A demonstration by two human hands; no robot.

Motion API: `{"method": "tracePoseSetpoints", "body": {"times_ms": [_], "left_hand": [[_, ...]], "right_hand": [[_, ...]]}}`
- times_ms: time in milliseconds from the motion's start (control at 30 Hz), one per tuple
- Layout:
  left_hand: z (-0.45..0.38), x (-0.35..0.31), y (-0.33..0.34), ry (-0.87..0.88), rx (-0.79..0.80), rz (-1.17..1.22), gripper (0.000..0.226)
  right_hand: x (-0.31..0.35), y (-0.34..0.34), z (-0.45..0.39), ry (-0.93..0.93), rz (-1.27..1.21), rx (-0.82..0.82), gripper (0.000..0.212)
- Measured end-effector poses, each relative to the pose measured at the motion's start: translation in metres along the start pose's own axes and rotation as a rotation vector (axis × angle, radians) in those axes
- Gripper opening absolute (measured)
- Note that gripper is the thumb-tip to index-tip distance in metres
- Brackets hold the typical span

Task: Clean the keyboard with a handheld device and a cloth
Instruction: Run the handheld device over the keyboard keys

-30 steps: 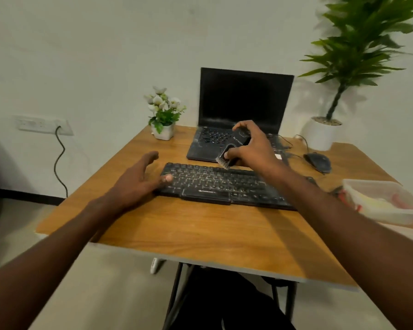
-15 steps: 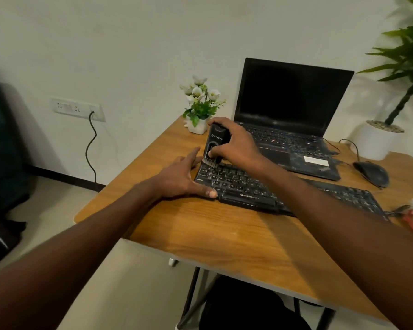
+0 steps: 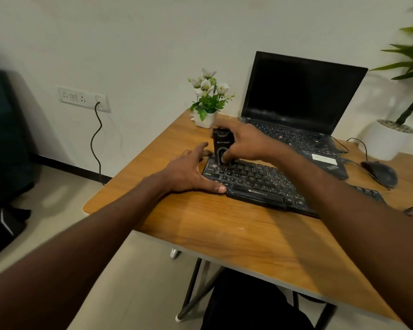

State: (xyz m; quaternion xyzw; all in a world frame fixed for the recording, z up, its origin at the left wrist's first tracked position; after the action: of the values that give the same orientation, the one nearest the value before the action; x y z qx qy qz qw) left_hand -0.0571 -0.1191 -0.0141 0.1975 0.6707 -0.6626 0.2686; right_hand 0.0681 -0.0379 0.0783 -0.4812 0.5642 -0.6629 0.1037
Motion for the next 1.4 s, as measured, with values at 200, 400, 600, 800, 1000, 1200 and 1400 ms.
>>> {"method": "tracePoseSetpoints", "body": {"times_ms": [200,400,600,800,1000,1200,1400], "left_hand": [[0.003,-0.007,-0.003,0.027,-0.01,0.011,0.136],[0.002,-0.006,-0.003,-0.002,-0.008,0.0,0.144],[0.005,-0.009,-0.003,0.012,-0.008,0.017,0.137],[0.004,-0.006,-0.003,0.0,-0.005,0.025,0.143],[0.004,-0.004,-0.002,-0.002,-0.011,0.011,0.139],[0.004,-0.006,-0.002,0.007,-0.018,0.014,0.138],[0.005,-0.008,-0.002,0.006,-0.024,0.008,0.137]], "right_hand": [[0.017,0.006,-0.002,-0.071,-0.008,-0.125,0.072],[0.008,-0.015,0.001,-0.019,0.216,0.028,0.075],[-0.002,0.002,0.003,0.018,-0.122,-0.17,0.082],[-0.008,-0.024,0.003,0.109,0.122,0.054,0.082],[-0.012,0.0,-0.001,0.149,-0.273,-0.141,0.083],[-0.005,-0.001,-0.003,0.038,-0.165,-0.217,0.077],[0.0,-0.004,0.001,-0.043,0.06,-0.268,0.075]]}}
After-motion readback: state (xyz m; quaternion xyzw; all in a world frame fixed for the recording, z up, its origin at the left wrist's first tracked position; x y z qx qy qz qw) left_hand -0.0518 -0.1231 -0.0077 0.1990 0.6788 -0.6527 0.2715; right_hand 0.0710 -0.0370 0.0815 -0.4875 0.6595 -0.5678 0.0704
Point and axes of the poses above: each hand's wrist, its own z-axis away from the middle knuckle, its own y-axis out of the palm, x = y × z, the point moved 7 cm from there along -z, towards the middle knuckle, and after that the axes turned 2 degrees about -x, right-handed, at the moved point
